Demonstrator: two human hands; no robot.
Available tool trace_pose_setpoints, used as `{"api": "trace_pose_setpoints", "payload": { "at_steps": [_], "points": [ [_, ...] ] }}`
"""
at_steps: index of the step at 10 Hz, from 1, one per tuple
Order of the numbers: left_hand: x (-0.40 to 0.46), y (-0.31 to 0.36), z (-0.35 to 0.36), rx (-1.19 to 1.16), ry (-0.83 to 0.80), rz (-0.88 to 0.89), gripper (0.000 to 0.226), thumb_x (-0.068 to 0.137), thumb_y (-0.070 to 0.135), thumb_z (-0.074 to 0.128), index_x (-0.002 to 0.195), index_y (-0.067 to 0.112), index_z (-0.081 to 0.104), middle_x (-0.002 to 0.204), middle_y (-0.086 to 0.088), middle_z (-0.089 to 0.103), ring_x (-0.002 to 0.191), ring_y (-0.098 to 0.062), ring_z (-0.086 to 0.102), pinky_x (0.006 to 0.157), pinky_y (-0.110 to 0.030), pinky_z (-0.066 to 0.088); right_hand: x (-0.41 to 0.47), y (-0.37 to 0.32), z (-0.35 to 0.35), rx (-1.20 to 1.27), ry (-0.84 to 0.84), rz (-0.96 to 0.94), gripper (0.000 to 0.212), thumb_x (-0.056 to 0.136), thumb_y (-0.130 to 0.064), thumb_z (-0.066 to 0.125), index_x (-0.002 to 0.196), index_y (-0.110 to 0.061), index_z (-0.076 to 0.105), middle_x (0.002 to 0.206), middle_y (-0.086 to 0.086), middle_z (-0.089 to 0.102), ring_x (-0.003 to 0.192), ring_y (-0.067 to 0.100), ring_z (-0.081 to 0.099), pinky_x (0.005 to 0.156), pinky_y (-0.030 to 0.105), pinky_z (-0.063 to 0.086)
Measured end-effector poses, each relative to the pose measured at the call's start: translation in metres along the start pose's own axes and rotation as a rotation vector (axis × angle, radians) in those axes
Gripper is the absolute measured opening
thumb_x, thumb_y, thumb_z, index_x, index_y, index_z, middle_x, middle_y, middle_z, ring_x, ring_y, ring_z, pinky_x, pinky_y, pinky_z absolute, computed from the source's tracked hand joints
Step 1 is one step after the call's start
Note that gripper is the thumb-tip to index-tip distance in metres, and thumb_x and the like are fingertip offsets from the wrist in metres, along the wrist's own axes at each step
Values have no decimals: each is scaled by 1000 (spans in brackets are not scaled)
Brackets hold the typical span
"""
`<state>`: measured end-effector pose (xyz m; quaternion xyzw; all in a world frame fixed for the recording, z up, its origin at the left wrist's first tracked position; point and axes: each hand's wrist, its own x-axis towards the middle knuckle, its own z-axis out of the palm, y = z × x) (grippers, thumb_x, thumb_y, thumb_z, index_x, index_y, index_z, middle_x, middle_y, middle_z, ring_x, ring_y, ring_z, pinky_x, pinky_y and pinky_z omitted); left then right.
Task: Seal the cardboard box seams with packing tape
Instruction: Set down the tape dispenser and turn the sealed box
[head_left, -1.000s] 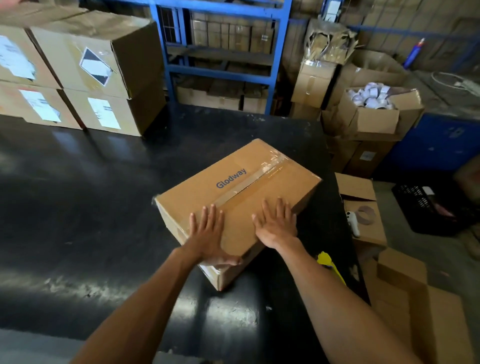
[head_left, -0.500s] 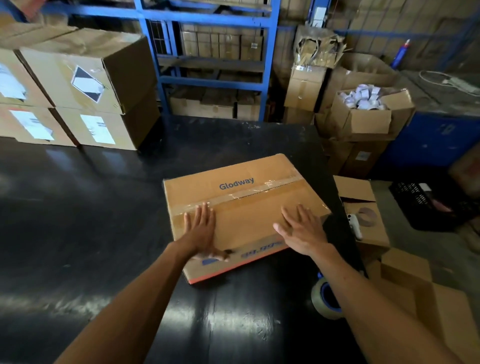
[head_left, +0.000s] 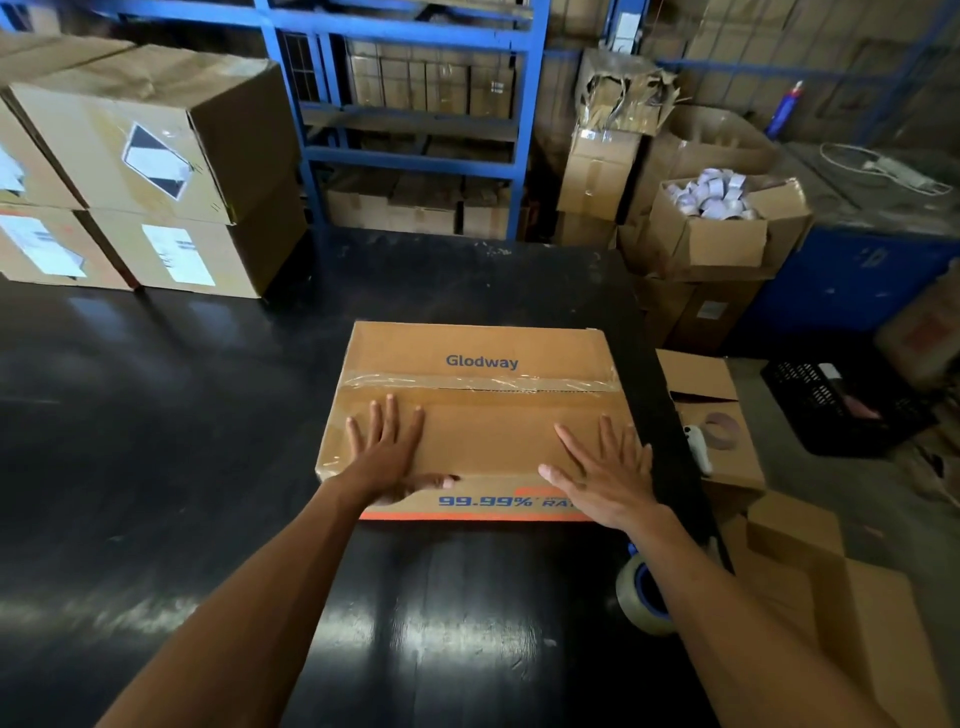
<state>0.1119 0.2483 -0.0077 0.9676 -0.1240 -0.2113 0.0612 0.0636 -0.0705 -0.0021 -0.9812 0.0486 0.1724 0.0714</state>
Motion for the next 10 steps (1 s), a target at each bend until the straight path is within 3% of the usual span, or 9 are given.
{"api": "trace_pose_setpoints", "payload": {
  "at_steps": [4,8,9,10],
  "points": [
    [8,-6,0,52,33,72,123,78,87,42,154,19,-27,156,-22,-39,142,-40,-36,114,-64,-20,-11,-4,9,61,8,43,81,72,-94,8,139,-61,-24,157,6,-36,139,36,-38,111,63,-18],
    [6,-5,8,54,45,26,129,64,95,28,155,21,-26,158,-20,-36,144,-38,-35,116,-65,-17,-7,0,3,67,-60,9,86,68,-97,10,139,-62,-22,154,4,-41,137,36,-41,111,63,-18],
    [7,-7,4,20,53,37,135,55,103,14,156,21,-24,159,-20,-34,145,-40,-32,117,-65,-15,-5,1,-5,121,-85,-13,85,72,-94,15,142,-60,-20,154,3,-41,137,34,-41,111,61,-20],
    [-13,-4,23,-110,268,53,137,59,104,13,161,14,-5,165,-22,-15,151,-36,-21,119,-62,-12,-24,11,8,132,169,-104,79,85,-82,23,150,-51,-8,160,4,-29,142,27,-35,114,59,-16]
  ]
}}
